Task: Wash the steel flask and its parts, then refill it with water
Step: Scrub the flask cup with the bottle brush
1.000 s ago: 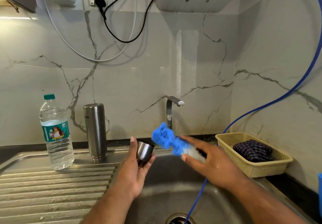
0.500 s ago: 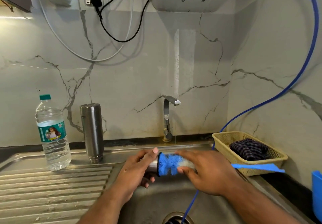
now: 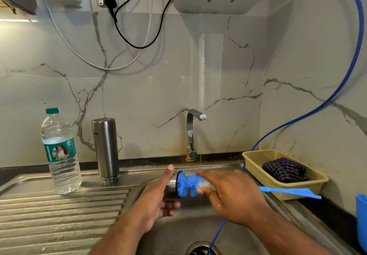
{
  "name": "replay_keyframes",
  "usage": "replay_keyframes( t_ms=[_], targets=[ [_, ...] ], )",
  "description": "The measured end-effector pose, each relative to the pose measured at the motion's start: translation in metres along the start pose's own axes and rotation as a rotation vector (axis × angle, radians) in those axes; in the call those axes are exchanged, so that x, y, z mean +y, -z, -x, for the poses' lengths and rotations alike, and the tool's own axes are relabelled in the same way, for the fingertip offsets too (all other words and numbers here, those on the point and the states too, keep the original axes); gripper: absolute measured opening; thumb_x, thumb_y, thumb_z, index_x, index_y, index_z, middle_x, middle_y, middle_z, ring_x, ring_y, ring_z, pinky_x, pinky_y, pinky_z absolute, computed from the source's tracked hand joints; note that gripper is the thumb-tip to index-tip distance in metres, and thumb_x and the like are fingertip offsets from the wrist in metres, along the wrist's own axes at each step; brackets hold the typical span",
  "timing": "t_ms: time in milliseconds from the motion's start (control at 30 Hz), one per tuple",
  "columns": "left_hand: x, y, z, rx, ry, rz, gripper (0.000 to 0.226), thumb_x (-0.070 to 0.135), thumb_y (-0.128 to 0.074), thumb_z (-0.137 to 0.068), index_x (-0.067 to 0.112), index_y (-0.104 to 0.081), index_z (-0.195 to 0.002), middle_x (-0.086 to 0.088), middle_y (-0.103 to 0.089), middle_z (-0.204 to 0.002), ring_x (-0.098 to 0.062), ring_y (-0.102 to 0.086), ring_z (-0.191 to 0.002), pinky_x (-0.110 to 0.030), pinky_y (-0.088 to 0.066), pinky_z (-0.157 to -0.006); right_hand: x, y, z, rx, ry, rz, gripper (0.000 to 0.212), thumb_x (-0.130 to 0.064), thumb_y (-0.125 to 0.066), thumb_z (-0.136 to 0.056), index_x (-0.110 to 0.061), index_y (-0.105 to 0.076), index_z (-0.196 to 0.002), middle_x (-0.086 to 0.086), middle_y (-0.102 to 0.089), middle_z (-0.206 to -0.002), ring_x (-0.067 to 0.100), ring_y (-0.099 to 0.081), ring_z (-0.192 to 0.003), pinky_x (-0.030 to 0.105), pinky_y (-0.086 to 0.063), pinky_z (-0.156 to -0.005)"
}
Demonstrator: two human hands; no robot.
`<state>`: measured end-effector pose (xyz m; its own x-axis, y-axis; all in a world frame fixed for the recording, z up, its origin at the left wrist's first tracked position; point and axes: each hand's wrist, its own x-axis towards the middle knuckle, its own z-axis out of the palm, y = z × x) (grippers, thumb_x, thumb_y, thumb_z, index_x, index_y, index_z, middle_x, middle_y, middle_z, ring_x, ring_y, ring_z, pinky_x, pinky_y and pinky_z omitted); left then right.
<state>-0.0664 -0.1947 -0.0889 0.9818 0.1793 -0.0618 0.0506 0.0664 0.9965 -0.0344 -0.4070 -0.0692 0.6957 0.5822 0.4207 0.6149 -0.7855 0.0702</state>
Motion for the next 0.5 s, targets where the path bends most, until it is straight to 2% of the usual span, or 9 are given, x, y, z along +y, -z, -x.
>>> replay_keyframes(
  t_ms=[67, 100, 167, 267, 333, 367, 433, 467, 500],
  targets=[
    [-0.003, 0.002, -0.001, -0.042, -0.046, -0.079, 0.043, 0.057, -0.064, -0.088, 0.023, -0.070, -0.113, -0.016, -0.074, -0.107, -0.022, -0.067, -0.082, -0.033, -0.053, -0.067, 0.003, -0.005, -0.001, -0.039, -0.058, -0.038, 0.055, -0.066, -0.031, -0.102, -0.041, -0.031, -0.152, -0.009, -0.066, -0.127, 0.013, -0.061, -0.112, 0.033, -0.046, -0.082],
    [-0.004, 0.004, -0.002, -0.059, -0.076, -0.101, 0.033, 0.049, -0.066, -0.089, 0.027, -0.071, -0.114, -0.016, -0.072, -0.111, -0.024, -0.068, -0.090, -0.034, -0.054, -0.072, 0.004, -0.007, 0.000, -0.061, -0.085, -0.060, 0.055, -0.065, -0.031, -0.102, -0.041, -0.032, -0.152, -0.010, -0.065, -0.129, 0.013, -0.061, -0.113, 0.033, -0.046, -0.082],
    [-0.003, 0.005, -0.005, -0.076, -0.087, 0.011, 0.023, 0.034, -0.066, -0.093, 0.029, -0.075, -0.114, -0.017, -0.071, -0.117, -0.032, -0.068, -0.105, -0.041, -0.055, -0.084, 0.006, -0.008, 0.000, -0.074, -0.112, -0.093, 0.054, -0.065, -0.031, -0.103, -0.042, -0.034, -0.151, -0.010, -0.065, -0.130, 0.012, -0.060, -0.114, 0.032, -0.045, -0.082],
    [0.000, 0.008, -0.007, -0.007, -0.045, 0.336, 0.039, 0.048, -0.062, -0.091, 0.016, -0.074, -0.110, -0.014, -0.075, -0.111, -0.035, -0.068, -0.107, -0.048, -0.052, -0.093, 0.002, -0.005, 0.000, -0.052, -0.080, -0.117, 0.055, -0.065, -0.033, -0.103, -0.042, -0.032, -0.153, -0.012, -0.063, -0.134, 0.010, -0.059, -0.117, 0.031, -0.047, -0.088],
    [0.003, 0.010, -0.007, 0.046, -0.042, 0.436, 0.044, 0.054, -0.065, -0.086, 0.013, -0.072, -0.101, -0.010, -0.076, -0.103, -0.032, -0.069, -0.102, -0.050, -0.052, -0.095, -0.001, -0.003, 0.000, -0.046, -0.018, -0.105, 0.058, -0.066, -0.035, -0.102, -0.042, -0.030, -0.155, -0.013, -0.062, -0.136, 0.010, -0.058, -0.119, 0.032, -0.046, -0.095],
    [0.003, 0.009, -0.007, 0.065, -0.048, 0.393, 0.046, 0.057, -0.068, -0.084, 0.014, -0.073, -0.101, -0.009, -0.075, -0.105, -0.031, -0.068, -0.104, -0.052, -0.051, -0.098, -0.001, -0.002, 0.000, -0.045, 0.013, -0.085, 0.059, -0.066, -0.035, -0.102, -0.043, -0.029, -0.155, -0.012, -0.063, -0.134, 0.011, -0.058, -0.118, 0.033, -0.044, -0.095],
    [-0.002, 0.005, -0.005, 0.084, -0.068, 0.099, 0.052, 0.068, -0.065, -0.083, 0.023, -0.072, -0.108, -0.003, -0.069, -0.117, -0.026, -0.062, -0.112, -0.049, -0.049, -0.102, 0.000, -0.002, -0.001, -0.043, 0.069, -0.044, 0.057, -0.065, -0.035, -0.102, -0.045, -0.027, -0.155, -0.011, -0.064, -0.126, 0.013, -0.057, -0.115, 0.036, -0.040, -0.094],
    [-0.004, 0.002, -0.001, 0.111, -0.083, -0.076, 0.052, 0.071, -0.059, -0.085, 0.026, -0.068, -0.110, 0.000, -0.066, -0.117, -0.021, -0.061, -0.108, -0.043, -0.053, -0.095, 0.001, -0.002, -0.001, -0.041, 0.084, -0.029, 0.056, -0.064, -0.036, -0.102, -0.046, -0.028, -0.154, -0.010, -0.064, -0.123, 0.014, -0.058, -0.114, 0.037, -0.040, -0.094],
    [-0.006, 0.000, 0.000, 0.127, -0.102, -0.196, 0.049, 0.069, -0.054, -0.089, 0.027, -0.065, -0.111, 0.000, -0.067, -0.112, -0.018, -0.064, -0.097, -0.036, -0.057, -0.082, 0.001, -0.003, -0.001, -0.035, 0.084, -0.018, 0.055, -0.064, -0.035, -0.102, -0.046, -0.028, -0.154, -0.009, -0.065, -0.122, 0.015, -0.059, -0.113, 0.038, -0.040, -0.093]
  ],
)
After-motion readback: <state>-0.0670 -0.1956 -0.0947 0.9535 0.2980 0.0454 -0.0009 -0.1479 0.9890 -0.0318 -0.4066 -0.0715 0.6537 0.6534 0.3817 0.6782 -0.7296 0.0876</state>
